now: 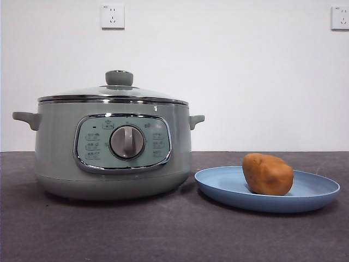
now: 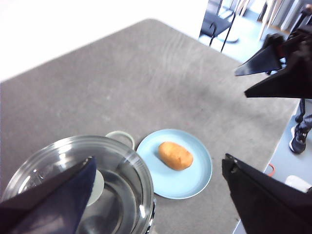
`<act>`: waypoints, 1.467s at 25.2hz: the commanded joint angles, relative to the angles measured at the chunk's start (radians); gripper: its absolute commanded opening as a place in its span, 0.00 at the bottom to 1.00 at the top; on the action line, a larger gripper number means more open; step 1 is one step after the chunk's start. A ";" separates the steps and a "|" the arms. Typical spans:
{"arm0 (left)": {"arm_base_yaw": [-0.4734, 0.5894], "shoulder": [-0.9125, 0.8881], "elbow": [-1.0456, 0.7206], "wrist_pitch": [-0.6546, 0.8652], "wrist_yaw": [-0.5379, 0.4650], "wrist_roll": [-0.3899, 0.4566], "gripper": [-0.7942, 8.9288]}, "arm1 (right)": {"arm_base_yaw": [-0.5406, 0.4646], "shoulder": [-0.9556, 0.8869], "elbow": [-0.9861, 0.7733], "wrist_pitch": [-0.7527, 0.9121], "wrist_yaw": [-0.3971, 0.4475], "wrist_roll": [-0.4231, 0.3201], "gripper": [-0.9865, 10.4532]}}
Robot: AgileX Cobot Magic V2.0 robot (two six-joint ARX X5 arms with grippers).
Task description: Take the potato out from the steamer,put the potato on the plate,close the lid
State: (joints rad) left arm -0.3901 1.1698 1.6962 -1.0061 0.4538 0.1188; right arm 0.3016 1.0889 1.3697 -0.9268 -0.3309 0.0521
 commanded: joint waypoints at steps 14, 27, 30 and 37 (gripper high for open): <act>-0.001 -0.060 0.000 -0.095 -0.008 0.039 0.08 | 0.000 -0.126 0.001 0.003 -0.003 -0.008 0.09; -0.001 -0.060 0.000 -0.097 -0.008 0.038 0.08 | 0.000 -0.126 0.001 0.003 -0.003 -0.008 0.09; -0.001 -0.066 0.000 -0.100 -0.009 0.043 0.08 | 0.000 -0.126 0.001 0.003 -0.003 -0.008 0.09; 0.039 -0.183 -0.135 0.060 0.011 0.104 0.08 | 0.000 -0.126 0.001 0.003 -0.003 -0.008 0.09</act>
State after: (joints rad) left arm -0.3576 0.9974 1.6054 -0.9771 0.4576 0.1925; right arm 0.3016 0.9634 1.3697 -0.9276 -0.3370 0.0376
